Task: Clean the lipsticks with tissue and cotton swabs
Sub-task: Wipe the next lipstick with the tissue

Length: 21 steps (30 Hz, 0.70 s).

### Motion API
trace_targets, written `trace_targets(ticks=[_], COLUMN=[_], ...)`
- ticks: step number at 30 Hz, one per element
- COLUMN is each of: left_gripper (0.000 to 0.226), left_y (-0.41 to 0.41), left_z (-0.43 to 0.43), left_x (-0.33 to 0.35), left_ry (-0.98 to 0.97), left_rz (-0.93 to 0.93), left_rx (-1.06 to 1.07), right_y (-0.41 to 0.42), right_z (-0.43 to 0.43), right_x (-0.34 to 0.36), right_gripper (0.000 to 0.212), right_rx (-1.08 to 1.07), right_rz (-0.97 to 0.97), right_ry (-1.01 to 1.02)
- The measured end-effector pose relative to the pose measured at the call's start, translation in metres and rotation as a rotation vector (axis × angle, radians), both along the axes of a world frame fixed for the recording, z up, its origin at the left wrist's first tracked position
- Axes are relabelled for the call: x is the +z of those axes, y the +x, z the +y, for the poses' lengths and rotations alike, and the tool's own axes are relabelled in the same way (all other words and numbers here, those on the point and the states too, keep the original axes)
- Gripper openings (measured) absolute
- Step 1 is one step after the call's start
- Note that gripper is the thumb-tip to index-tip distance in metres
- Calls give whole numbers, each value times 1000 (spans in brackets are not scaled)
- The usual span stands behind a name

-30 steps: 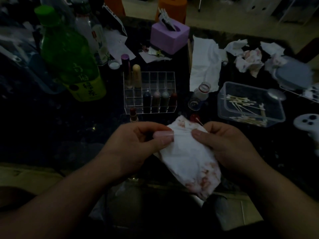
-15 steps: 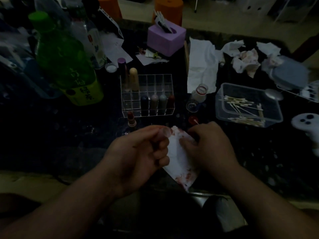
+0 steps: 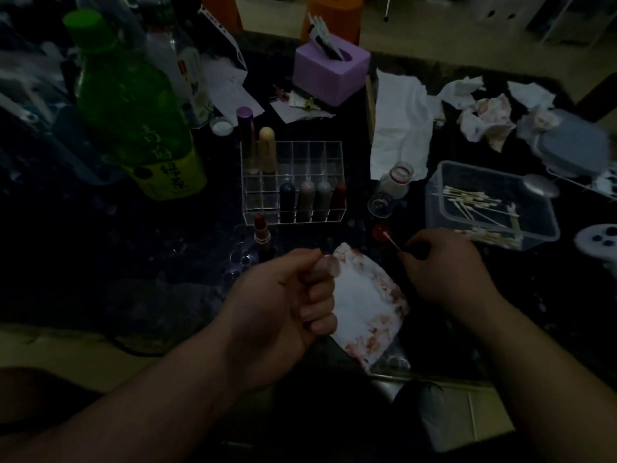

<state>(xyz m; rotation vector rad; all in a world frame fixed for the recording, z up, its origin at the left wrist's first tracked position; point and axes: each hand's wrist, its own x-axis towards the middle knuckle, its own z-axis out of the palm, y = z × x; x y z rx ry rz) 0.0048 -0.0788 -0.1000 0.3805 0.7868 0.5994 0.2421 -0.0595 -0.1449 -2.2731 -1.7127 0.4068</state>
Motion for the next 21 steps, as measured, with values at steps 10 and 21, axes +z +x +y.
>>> trace_targets(ticks=[10, 21], left_gripper=[20, 21], left_y=[2, 2], left_z=[2, 2], left_x=[-12, -12], left_ry=[54, 89], left_rz=[417, 462], left_rx=[28, 26], right_y=[0, -13], right_z=[6, 18], right_x=[18, 20], right_gripper=[7, 12], right_rx=[34, 1], right_rz=[24, 81], right_ry=[19, 112])
